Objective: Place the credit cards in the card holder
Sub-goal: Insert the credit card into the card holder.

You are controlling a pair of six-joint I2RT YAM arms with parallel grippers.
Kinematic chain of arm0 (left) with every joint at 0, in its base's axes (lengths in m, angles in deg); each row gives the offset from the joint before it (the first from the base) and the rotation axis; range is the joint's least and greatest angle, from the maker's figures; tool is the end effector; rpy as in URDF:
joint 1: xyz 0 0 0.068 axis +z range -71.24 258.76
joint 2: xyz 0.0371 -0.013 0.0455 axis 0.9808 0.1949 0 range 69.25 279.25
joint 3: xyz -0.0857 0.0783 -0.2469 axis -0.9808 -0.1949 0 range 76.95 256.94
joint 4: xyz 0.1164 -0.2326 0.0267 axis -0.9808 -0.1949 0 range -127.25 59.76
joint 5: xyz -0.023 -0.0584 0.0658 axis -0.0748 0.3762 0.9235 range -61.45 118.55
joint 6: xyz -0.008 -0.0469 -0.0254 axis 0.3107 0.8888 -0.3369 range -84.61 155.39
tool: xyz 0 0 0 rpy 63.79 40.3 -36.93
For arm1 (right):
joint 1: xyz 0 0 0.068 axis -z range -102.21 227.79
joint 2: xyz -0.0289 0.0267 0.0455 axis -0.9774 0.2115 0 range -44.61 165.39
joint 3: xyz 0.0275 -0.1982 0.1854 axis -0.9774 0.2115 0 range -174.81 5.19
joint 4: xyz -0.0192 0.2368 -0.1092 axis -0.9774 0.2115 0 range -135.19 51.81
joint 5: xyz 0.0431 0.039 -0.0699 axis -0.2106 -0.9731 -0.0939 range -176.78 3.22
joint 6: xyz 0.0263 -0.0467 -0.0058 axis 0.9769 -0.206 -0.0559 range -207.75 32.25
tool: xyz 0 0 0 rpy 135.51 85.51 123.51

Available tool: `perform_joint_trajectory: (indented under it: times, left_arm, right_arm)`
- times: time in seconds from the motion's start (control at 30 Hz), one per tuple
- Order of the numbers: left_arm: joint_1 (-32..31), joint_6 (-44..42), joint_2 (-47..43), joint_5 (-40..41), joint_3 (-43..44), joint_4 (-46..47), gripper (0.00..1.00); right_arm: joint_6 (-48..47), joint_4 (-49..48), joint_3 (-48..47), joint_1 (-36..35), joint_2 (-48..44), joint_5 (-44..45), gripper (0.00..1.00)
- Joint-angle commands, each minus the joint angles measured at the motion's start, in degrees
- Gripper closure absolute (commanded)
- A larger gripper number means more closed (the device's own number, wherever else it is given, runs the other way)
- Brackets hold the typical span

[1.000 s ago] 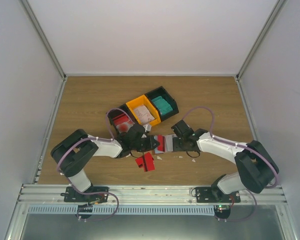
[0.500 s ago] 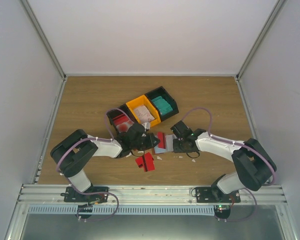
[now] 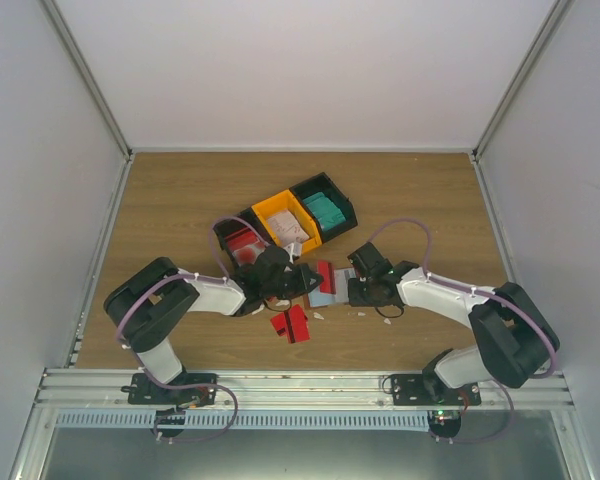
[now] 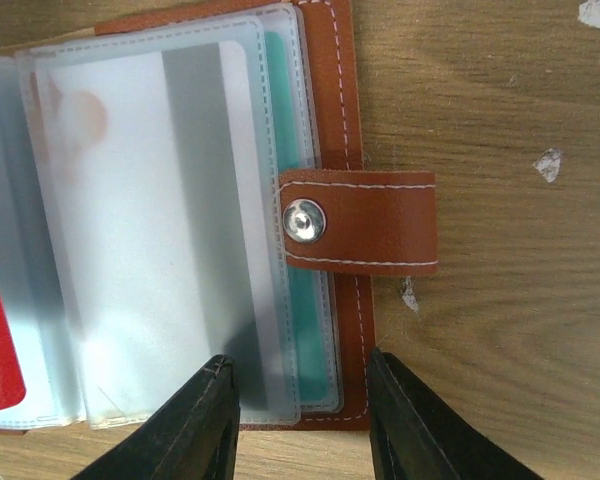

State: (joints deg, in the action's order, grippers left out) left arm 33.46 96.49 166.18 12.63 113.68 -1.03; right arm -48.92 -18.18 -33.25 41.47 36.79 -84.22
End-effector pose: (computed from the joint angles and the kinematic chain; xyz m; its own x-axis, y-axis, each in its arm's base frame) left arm 0.2171 -0.2333 0.1371 -0.9182 -0.2690 -0.2906 0.0933 0.5663 -0.8189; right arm 0.1929 0.1399 0.1485 -0.9530 0.0770 -0.2932 0.0234 0.9830 0.1820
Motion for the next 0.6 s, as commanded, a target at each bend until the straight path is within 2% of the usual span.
perform_joint_trajectory:
  times: [0.0, 0.1, 0.37, 0.57]
  left_arm:
    - [-0.29, 0.63, 1.01, 1.05, -0.29, 3.58, 1.00]
    - [-0.34, 1.08, 1.87, 0.80, -0.37, 4.21, 1.00]
    - [-0.92, 1.13, 2.11, 1.82, -0.88, 3.77, 1.00]
    - [-1.28, 2.18, 3.60, 0.84, -0.74, 4.50, 1.00]
  right_arm:
    - [-0.36, 0.59, 0.28, 0.43, -0.79, 0.36, 0.64]
    - [-1.21, 0.88, -0.51, 0.45, -1.00, 1.21, 0.63]
    - [-2.01, 0.90, -1.68, 0.46, -0.68, 3.14, 0.51]
    - [-1.77, 0.11, -1.08, 0.50, 1.00, 3.39, 0.50]
